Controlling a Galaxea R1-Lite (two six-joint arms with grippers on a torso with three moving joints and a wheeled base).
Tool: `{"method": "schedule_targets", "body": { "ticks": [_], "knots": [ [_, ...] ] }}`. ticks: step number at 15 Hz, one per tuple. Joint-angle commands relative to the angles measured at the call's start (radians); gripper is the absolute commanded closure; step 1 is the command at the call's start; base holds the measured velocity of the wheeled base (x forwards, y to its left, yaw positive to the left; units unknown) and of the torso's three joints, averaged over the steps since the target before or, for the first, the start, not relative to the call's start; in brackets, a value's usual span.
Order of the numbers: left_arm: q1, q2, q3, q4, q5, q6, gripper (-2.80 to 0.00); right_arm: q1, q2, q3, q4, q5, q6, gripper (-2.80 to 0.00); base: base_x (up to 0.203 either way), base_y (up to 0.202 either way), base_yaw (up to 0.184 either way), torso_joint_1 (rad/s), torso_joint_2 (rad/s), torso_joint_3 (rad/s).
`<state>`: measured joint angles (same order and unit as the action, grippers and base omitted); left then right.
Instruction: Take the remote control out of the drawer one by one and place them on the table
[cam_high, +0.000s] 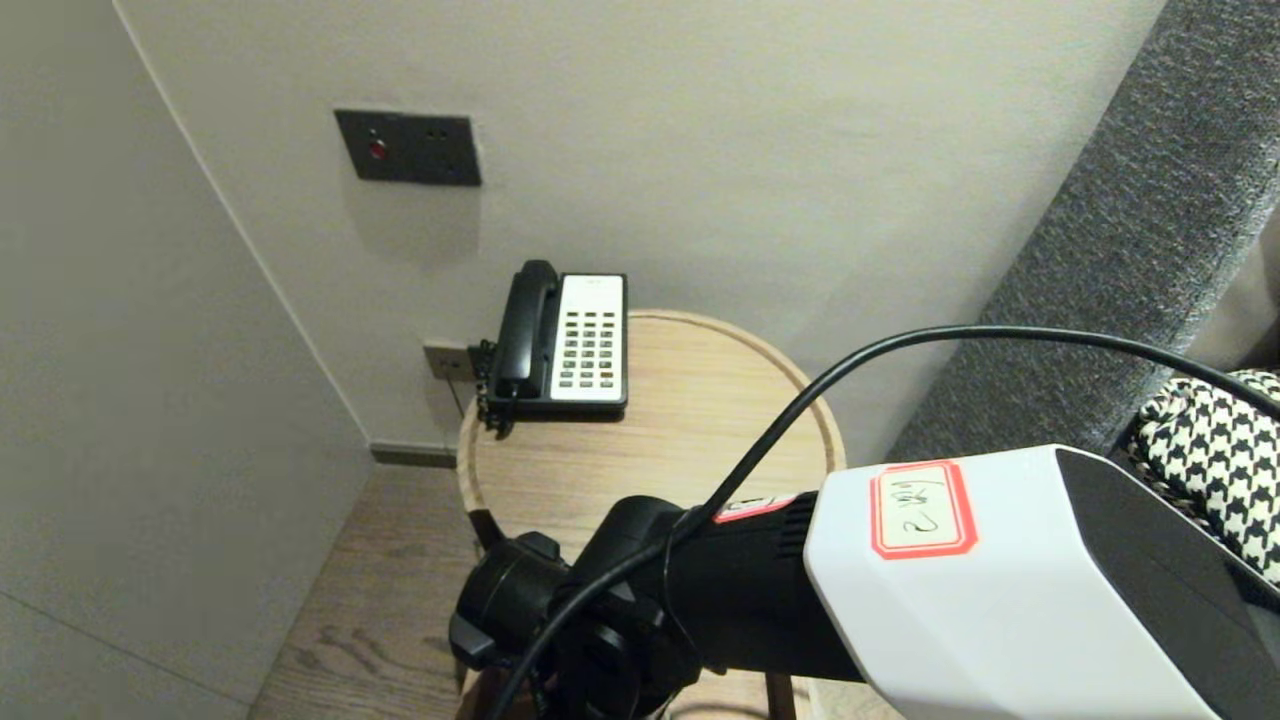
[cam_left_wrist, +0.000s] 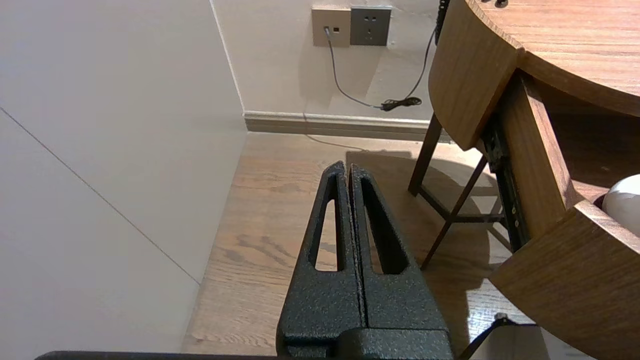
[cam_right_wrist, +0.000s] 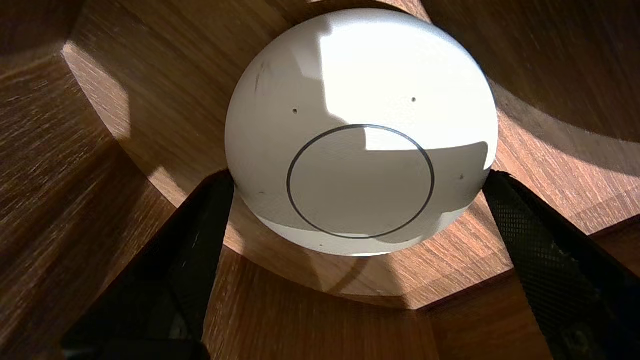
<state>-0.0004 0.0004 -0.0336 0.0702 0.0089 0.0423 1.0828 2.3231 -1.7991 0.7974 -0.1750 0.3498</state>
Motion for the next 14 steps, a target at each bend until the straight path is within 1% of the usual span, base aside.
{"method": "schedule_targets", "body": {
  "ticks": [1, 3, 6, 10, 14],
  "knots": [
    [0.0, 0.0, 0.0, 0.0, 0.0, 0.001, 0.0, -0.004, 0.008, -0.016, 0.005, -0.001, -0.002, -2.8, 0.0, 0.0, 0.0, 0.0, 0.0, 0.0],
    [0.0, 0.0, 0.0, 0.0, 0.0, 0.001, 0.0, -0.004, 0.012, -0.031, 0.006, -0.003, -0.003, -2.8, 0.0, 0.0, 0.0, 0.0, 0.0, 0.0],
    [0.0, 0.0, 0.0, 0.0, 0.0, -0.001, 0.0, -0.007, 0.015, -0.038, 0.008, -0.033, -0.015, -2.8, 0.0, 0.0, 0.0, 0.0, 0.0, 0.0],
    [0.0, 0.0, 0.0, 0.0, 0.0, 0.001, 0.0, -0.011, 0.025, -0.064, 0.016, -0.048, -0.018, -2.8, 0.0, 0.0, 0.0, 0.0, 0.0, 0.0],
    [0.0, 0.0, 0.0, 0.0, 0.0, 0.0, 0.0, -0.015, 0.036, -0.069, 0.019, -0.05, -0.028, -2.8, 0.0, 0.0, 0.0, 0.0, 0.0, 0.0]
  ]
}}
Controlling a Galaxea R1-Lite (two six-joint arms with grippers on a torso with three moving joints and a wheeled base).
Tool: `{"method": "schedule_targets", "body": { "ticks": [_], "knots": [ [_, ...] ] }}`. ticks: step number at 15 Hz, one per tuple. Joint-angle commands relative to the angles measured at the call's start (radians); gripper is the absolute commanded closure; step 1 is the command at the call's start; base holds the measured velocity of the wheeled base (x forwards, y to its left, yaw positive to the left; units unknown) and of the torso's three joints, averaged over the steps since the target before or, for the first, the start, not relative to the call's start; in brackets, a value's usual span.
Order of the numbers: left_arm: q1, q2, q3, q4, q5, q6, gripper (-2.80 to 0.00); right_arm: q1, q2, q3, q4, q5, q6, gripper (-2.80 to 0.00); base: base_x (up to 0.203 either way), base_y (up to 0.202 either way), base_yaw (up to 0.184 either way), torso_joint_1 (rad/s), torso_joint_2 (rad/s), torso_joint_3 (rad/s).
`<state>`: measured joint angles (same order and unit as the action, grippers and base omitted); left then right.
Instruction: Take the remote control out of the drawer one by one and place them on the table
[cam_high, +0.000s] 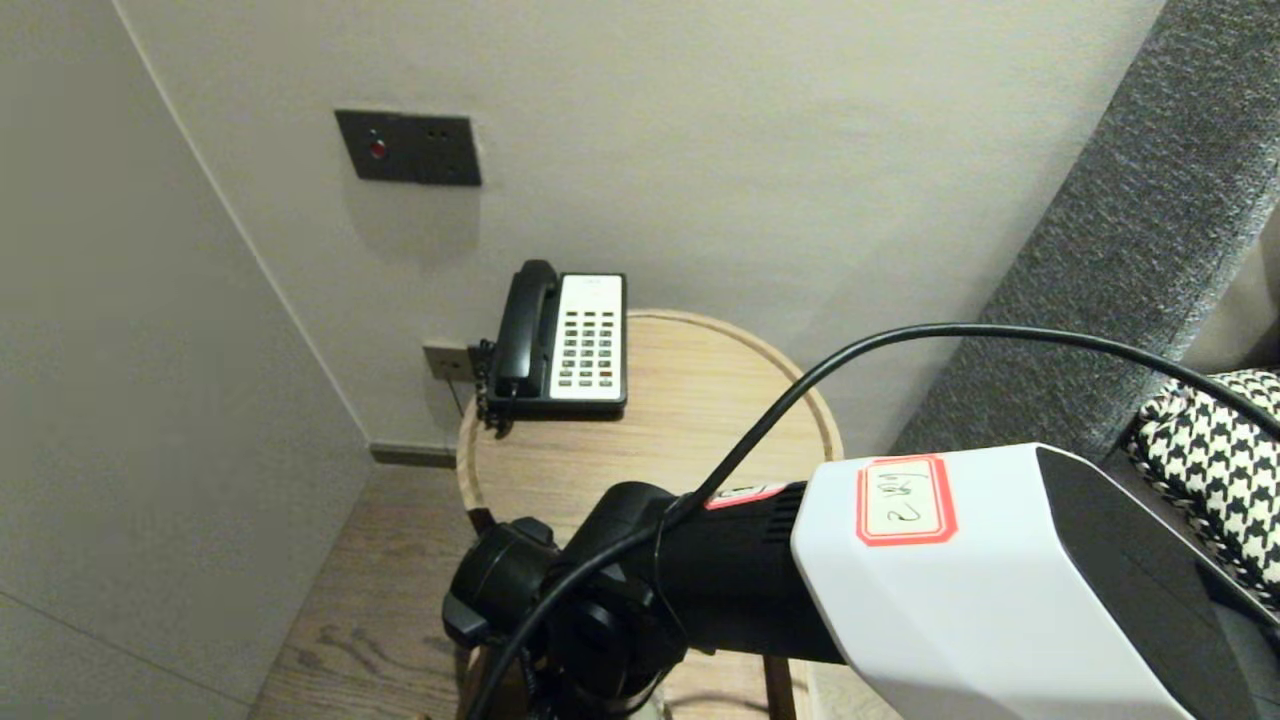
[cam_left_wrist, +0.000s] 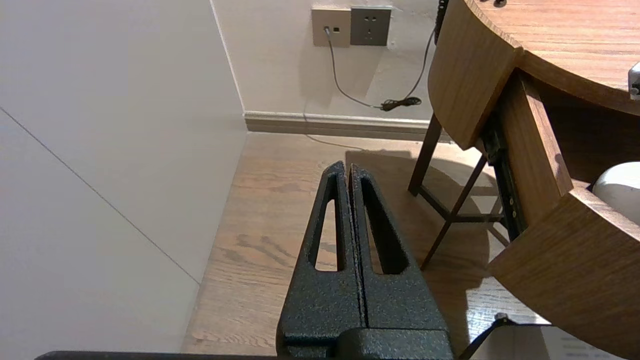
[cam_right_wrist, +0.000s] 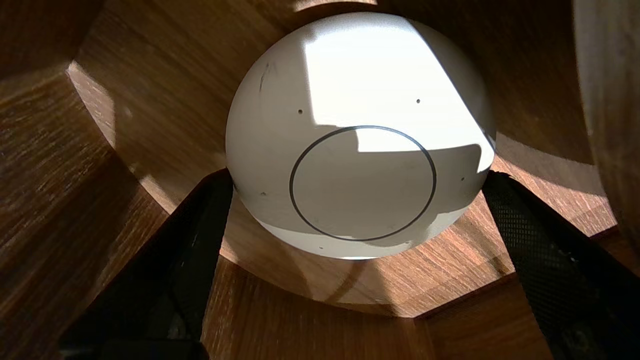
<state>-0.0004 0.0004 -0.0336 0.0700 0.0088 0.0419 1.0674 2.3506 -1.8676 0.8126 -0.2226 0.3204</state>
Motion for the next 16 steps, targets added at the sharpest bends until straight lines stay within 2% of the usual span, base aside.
{"method": "schedule_targets", "body": {
  "ticks": [1, 10, 11, 16],
  "knots": [
    [-0.001, 0.0, 0.0, 0.001, 0.0, 0.001, 0.0, 0.002, 0.009, 0.002, 0.004, -0.003, 0.002, -2.8, 0.0, 0.0, 0.0, 0.0, 0.0, 0.0],
    [0.0, 0.0, 0.0, 0.001, 0.0, 0.001, 0.0, 0.001, 0.009, 0.014, 0.004, -0.013, 0.003, -2.8, 0.0, 0.0, 0.0, 0.0, 0.0, 0.0],
    [0.0, 0.0, 0.0, 0.001, 0.0, 0.001, 0.0, 0.002, 0.007, 0.016, 0.004, -0.018, 0.003, 0.0, 0.0, 0.0, 0.0, 0.0, 0.0, 0.0],
    [-0.001, 0.0, 0.0, 0.001, 0.0, 0.001, 0.0, 0.003, -0.016, 0.025, 0.013, -0.018, 0.011, 0.0, 0.0, 0.0, 0.0, 0.0, 0.0, 0.0]
  ]
}}
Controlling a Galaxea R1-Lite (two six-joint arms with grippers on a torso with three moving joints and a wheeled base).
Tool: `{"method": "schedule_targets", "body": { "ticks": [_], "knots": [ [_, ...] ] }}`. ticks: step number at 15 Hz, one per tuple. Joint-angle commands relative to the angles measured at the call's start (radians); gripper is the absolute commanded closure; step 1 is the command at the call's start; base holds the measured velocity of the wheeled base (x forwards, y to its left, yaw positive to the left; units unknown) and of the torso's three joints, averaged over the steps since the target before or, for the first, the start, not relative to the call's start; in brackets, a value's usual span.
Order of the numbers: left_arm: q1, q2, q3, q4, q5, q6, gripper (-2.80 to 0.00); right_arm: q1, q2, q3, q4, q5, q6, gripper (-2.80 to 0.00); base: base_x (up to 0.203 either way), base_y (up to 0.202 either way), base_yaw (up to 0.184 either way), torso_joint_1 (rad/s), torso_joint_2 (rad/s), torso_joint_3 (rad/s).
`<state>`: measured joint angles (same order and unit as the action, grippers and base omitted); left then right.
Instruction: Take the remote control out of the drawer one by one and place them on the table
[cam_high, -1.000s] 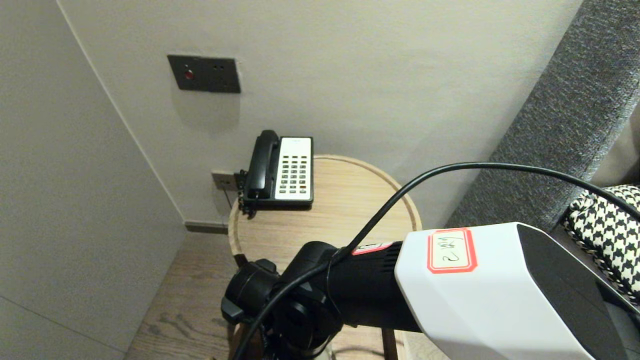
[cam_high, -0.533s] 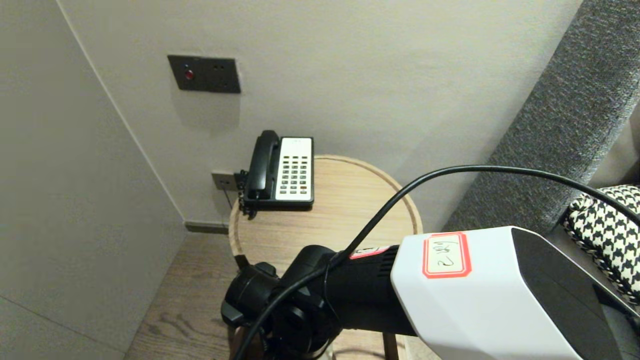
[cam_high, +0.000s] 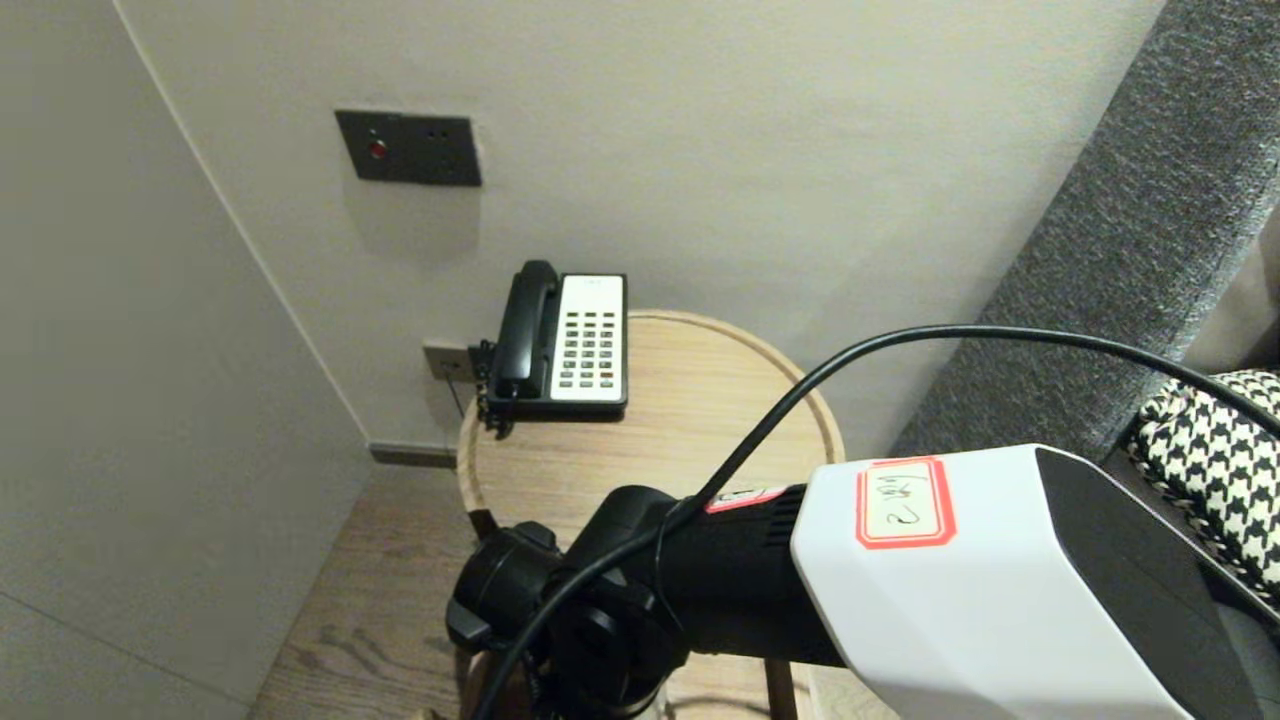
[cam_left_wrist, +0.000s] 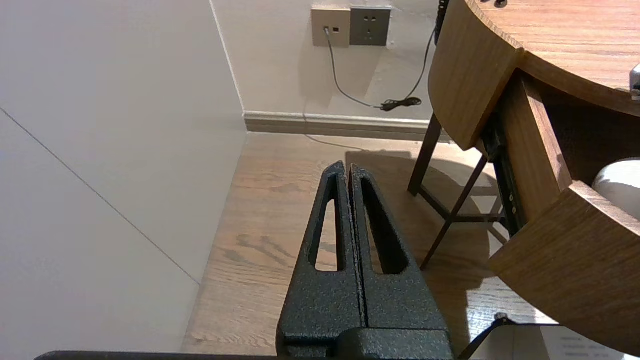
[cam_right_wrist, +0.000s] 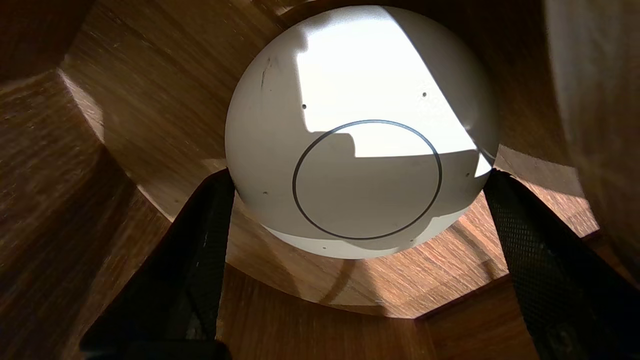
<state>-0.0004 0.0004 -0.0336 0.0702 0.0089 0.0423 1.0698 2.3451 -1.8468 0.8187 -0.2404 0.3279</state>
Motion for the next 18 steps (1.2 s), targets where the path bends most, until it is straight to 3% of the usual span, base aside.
{"method": "schedule_targets", "body": {
  "ticks": [1, 18],
  "knots": [
    [0.0, 0.0, 0.0, 0.0, 0.0, 0.0, 0.0, 0.002, -0.018, 0.01, 0.008, 0.0, 0.005, 0.0, 0.0, 0.0, 0.0, 0.0, 0.0, 0.0],
    [0.0, 0.0, 0.0, 0.0, 0.0, 0.001, 0.0, 0.052, -0.106, 0.054, 0.019, -0.017, 0.037, 0.0, 0.0, 0.0, 0.0, 0.0, 0.0, 0.0]
  ]
}}
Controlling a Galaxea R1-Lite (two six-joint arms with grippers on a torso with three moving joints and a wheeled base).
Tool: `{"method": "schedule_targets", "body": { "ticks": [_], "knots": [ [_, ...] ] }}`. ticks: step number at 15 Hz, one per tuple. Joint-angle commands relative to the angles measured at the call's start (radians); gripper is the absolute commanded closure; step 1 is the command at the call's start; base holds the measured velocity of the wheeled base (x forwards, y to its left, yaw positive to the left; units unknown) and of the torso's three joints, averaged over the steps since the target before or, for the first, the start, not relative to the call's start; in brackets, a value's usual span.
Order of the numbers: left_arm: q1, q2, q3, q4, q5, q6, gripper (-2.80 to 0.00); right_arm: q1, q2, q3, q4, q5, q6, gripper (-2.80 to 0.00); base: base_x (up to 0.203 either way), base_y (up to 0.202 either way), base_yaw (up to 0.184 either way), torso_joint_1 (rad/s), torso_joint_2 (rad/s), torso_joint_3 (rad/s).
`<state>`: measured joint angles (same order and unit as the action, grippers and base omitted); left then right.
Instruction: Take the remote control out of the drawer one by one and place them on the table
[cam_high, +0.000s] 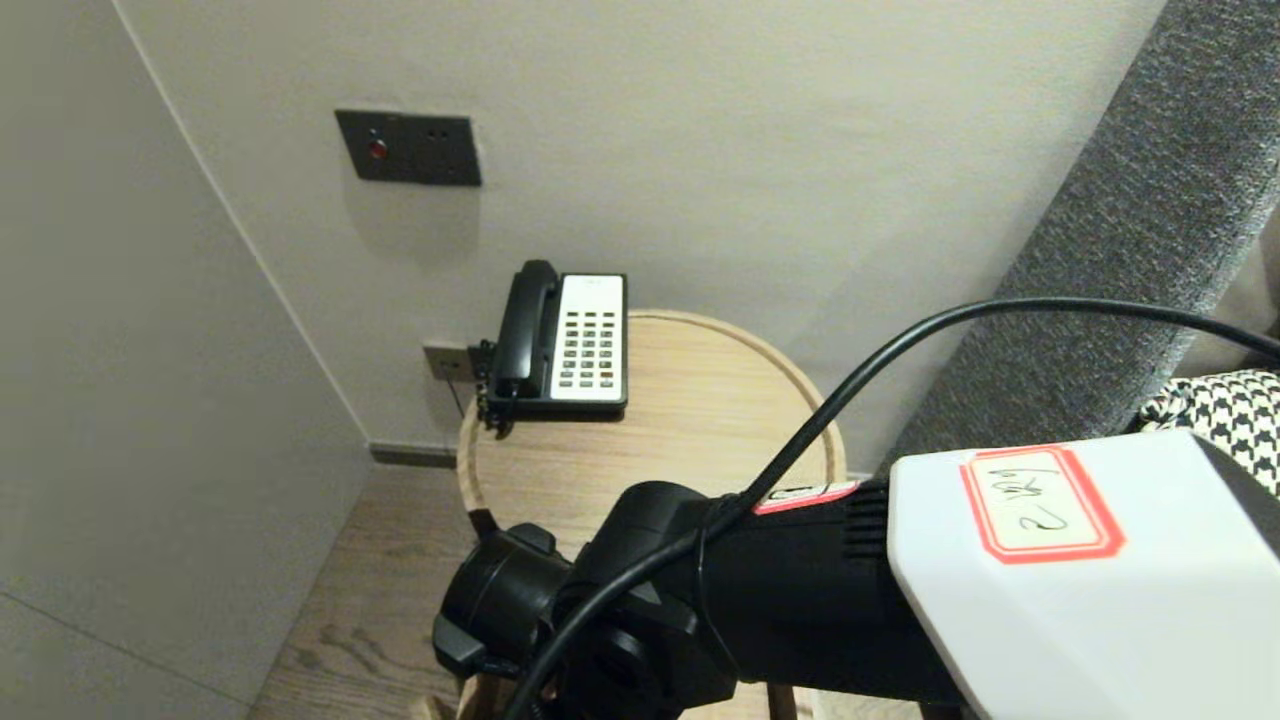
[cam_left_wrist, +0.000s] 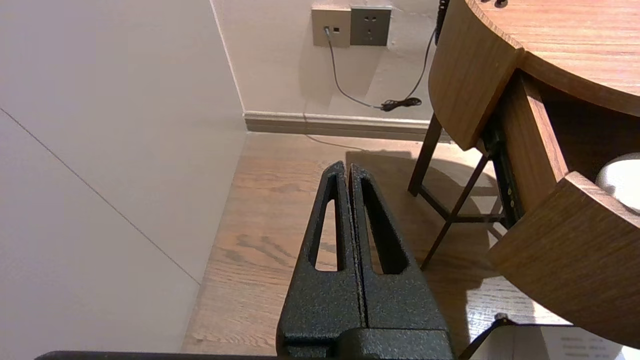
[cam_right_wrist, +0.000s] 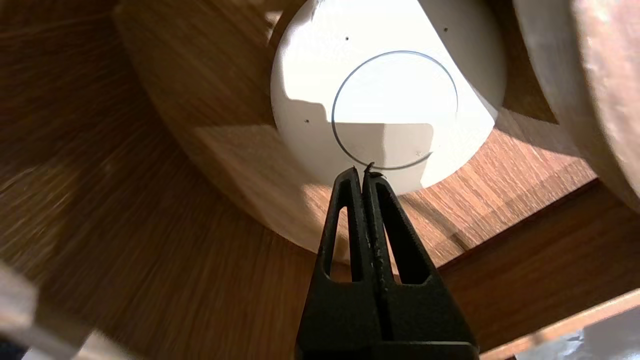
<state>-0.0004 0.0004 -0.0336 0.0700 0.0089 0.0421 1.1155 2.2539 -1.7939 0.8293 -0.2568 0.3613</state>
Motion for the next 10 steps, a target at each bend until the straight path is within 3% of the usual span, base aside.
{"method": "schedule_targets", "body": {
  "ticks": [1, 2, 4, 10],
  "knots": [
    [0.0, 0.0, 0.0, 0.001, 0.0, 0.001, 0.0, 0.009, -0.022, 0.001, 0.014, -0.002, 0.004, 0.0, 0.0, 0.0, 0.0, 0.0, 0.0, 0.0],
    [0.0, 0.0, 0.0, 0.001, 0.0, 0.0, 0.0, 0.011, -0.024, 0.003, 0.014, -0.003, 0.004, -2.8, 0.0, 0.0, 0.0, 0.0, 0.0, 0.0],
    [-0.001, 0.0, 0.0, 0.001, 0.0, -0.001, 0.0, 0.012, -0.025, 0.008, 0.011, -0.044, 0.015, -2.8, 0.0, 0.0, 0.0, 0.0, 0.0, 0.0],
    [0.0, 0.0, 0.0, 0.001, 0.0, 0.001, 0.0, 0.004, -0.011, 0.014, 0.011, -0.039, 0.025, -2.8, 0.0, 0.0, 0.0, 0.0, 0.0, 0.0]
  ]
}}
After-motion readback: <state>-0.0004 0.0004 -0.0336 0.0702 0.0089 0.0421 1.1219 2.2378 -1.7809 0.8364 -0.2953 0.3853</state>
